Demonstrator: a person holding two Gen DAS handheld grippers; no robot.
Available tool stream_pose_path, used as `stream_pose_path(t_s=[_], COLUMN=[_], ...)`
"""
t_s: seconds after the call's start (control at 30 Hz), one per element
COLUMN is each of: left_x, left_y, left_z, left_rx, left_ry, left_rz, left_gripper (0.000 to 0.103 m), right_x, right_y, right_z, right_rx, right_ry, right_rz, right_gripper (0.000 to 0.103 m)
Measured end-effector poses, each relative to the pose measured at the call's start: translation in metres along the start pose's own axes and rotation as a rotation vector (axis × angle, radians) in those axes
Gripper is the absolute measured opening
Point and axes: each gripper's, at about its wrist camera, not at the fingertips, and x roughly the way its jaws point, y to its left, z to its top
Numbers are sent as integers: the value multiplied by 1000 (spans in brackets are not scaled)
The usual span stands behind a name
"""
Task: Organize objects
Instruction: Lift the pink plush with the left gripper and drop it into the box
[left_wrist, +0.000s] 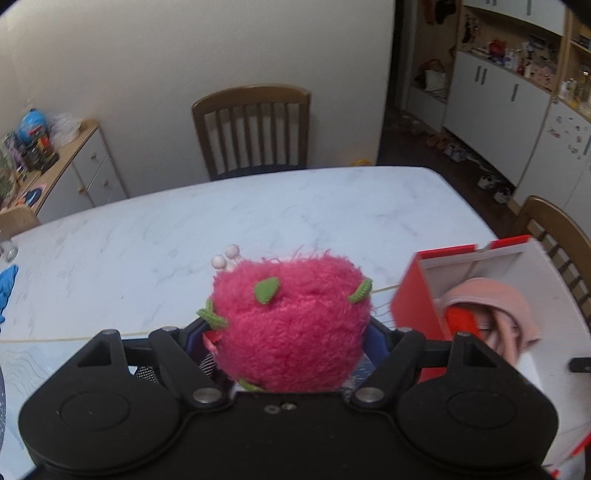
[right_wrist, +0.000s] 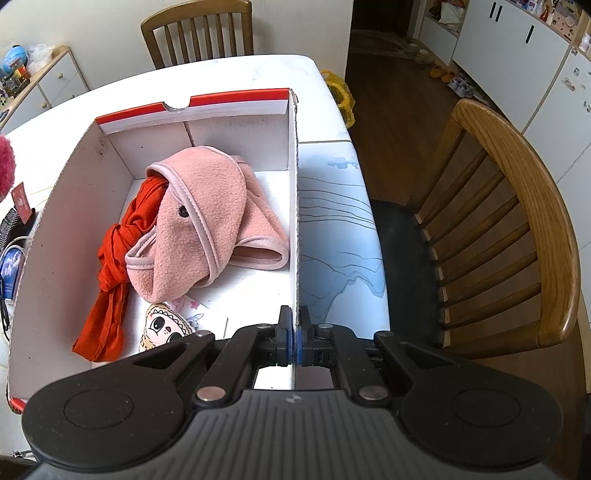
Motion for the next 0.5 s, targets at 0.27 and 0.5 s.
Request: stream_pose_path(t_s=[0.27, 0.5], left_x=[-41, -46], left_y=[-43, -94], left_z=[6, 0], left_rx=[45, 129], left_ry=[-88, -73], left_rz=[-88, -170], left_gripper=[78, 78], right_x=[1, 1], right_y=[-2, -3], right_z=[-1, -2], right_rx=[6, -1], right_ry=[1, 0], right_rz=[25, 34], right_gripper=[2, 2])
